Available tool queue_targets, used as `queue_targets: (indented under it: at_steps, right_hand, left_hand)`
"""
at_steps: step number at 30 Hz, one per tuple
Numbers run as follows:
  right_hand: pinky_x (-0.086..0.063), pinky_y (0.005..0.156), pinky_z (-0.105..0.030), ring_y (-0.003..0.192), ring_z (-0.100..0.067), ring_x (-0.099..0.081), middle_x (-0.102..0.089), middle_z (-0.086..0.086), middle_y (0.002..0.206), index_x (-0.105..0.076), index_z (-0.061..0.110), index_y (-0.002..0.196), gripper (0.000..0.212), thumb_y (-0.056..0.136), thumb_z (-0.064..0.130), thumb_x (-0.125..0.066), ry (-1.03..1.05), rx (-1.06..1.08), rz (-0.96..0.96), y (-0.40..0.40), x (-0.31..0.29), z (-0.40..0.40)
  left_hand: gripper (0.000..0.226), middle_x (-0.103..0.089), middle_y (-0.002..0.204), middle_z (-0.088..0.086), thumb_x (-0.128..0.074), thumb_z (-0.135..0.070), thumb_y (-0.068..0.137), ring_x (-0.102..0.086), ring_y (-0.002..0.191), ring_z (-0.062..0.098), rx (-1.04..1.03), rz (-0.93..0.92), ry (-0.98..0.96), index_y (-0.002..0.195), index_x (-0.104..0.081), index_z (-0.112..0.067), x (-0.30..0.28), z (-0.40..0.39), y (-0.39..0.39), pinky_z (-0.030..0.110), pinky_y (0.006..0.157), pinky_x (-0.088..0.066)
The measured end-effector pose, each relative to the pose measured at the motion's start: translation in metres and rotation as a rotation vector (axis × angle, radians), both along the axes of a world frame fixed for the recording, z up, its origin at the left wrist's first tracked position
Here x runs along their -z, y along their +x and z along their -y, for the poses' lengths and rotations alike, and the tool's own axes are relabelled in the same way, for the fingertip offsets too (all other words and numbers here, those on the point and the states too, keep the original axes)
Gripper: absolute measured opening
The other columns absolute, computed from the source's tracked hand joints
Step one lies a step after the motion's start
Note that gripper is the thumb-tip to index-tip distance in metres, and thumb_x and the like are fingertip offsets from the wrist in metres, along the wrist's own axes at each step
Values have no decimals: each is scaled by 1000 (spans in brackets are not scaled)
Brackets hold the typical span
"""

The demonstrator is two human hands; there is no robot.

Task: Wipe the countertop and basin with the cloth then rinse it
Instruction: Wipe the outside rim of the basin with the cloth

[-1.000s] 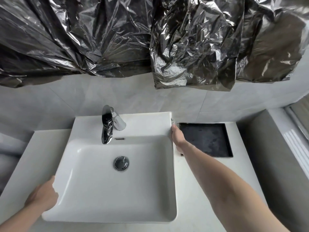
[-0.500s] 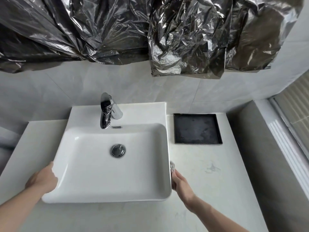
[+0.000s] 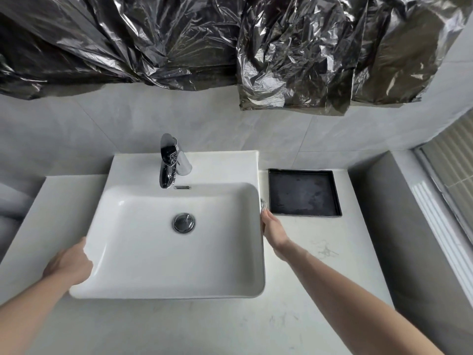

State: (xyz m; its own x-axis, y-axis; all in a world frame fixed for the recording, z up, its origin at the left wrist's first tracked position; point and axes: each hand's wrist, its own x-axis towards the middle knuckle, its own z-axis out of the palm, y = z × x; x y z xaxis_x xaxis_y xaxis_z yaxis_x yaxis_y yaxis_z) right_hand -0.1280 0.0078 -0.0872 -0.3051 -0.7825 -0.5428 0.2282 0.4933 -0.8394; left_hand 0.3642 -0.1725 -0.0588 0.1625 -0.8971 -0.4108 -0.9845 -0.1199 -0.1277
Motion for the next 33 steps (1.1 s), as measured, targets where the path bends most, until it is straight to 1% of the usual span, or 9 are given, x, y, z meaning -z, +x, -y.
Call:
queue_targets:
  at_steps: [3, 6, 9, 11, 16, 20, 24, 29, 33]
  right_hand:
    - [-44, 89, -24, 73, 3, -50, -57, 29, 75, -66, 39, 109, 42, 107, 60, -31, 54, -35, -34, 15, -7, -31]
    - [-49, 99, -26, 85, -2, -52, -56, 23, 89, -67, 47, 121, 48, 102, 70, -30, 76, -36, 8, 36, -9, -69]
    - [-46, 81, -20, 77, -7, -42, -46, 13, 82, -71, 26, 105, 53, 106, 62, -32, 105, 23, 22, 57, -11, -107]
    - [-41, 79, -29, 79, -17, -36, -41, 4, 82, -56, 7, 95, 68, 99, 71, -33, 125, 56, -10, 69, -8, -127]
    - [-42, 75, -34, 71, -22, -41, -42, -5, 72, -39, 10, 79, 64, 100, 70, -40, 140, 229, 5, 103, -15, -149]
    - [-48, 71, -30, 67, -24, -46, -50, -12, 81, -60, 12, 88, 31, 106, 32, -44, 134, 505, 173, 133, -20, -148]
    - [-50, 64, -25, 59, -23, -49, -58, -11, 72, -54, 12, 80, 31, 97, 0, -31, 171, 760, 313, 161, -23, -132]
    - [-52, 57, -28, 59, -23, -49, -53, -9, 67, -58, 11, 80, 33, 84, -10, -33, 243, 1023, 320, 182, -21, -111]
    - [-47, 77, -35, 76, -25, -56, -70, -10, 83, -69, 11, 91, 32, 92, -2, -40, 233, 1066, -11, 200, -23, -110]
  left_hand:
    - [77, -58, 141, 9, -52, -18, 83, -58, 119, 37, 0, 1, 0, 155, -30, -32, -3, -2, -2, 40, 88, -51]
    - [73, -57, 142, 9, -51, -20, 84, -57, 121, 37, 2, -6, -6, 154, -32, -32, -6, -4, -5, 41, 90, -52]
    - [70, -57, 142, 11, -52, -19, 87, -56, 123, 37, 14, -10, -16, 153, -33, -30, -10, -7, -8, 42, 92, -51]
    - [70, -56, 143, 11, -53, -20, 87, -55, 126, 37, 29, -17, -22, 154, -33, -29, -12, -8, -9, 43, 95, -50]
    - [72, -54, 145, 11, -53, -19, 87, -53, 128, 38, 46, -48, -14, 155, -31, -27, -17, -9, -9, 43, 98, -49]
    - [71, -56, 143, 11, -53, -22, 85, -55, 124, 38, 64, -72, 10, 153, -33, -28, -19, -9, -3, 42, 95, -51]
    - [71, -61, 134, 10, -52, -22, 79, -59, 117, 37, 98, -109, 16, 148, -38, -29, -23, -6, 3, 41, 90, -53]
    - [72, -64, 131, 7, -49, -23, 73, -61, 112, 37, 115, -169, 34, 144, -40, -33, -28, -6, 8, 40, 88, -55]
    - [65, -66, 121, 6, -44, -22, 70, -60, 100, 35, 102, -249, 41, 133, -45, -37, -31, -9, 13, 38, 82, -53]
